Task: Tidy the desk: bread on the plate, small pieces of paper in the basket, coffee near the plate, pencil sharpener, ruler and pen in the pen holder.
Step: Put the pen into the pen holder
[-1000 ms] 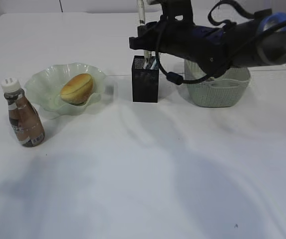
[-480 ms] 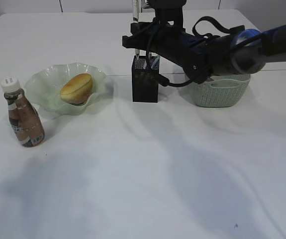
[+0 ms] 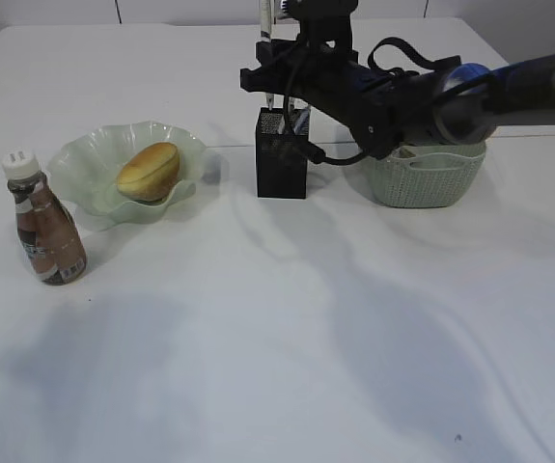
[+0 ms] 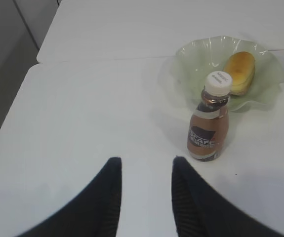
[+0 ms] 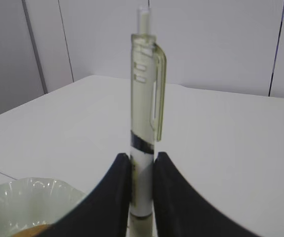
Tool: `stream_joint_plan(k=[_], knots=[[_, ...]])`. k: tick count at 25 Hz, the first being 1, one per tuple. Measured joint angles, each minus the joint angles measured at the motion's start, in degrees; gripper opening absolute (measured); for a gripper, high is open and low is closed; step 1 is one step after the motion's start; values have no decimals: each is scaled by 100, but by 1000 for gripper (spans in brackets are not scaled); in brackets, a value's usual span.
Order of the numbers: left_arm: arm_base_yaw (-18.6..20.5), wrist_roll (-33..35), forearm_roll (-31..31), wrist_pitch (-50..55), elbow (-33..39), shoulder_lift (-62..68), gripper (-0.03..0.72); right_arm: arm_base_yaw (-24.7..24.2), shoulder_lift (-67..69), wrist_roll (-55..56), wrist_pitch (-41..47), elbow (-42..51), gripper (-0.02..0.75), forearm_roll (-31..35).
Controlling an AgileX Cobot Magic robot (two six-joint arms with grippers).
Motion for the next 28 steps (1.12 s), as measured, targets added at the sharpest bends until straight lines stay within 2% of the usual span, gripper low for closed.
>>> stream_joint_plan(k=[28], knots=[[0,8,35,0,0,0,239,-94,564,-137,109,-289,135,3]])
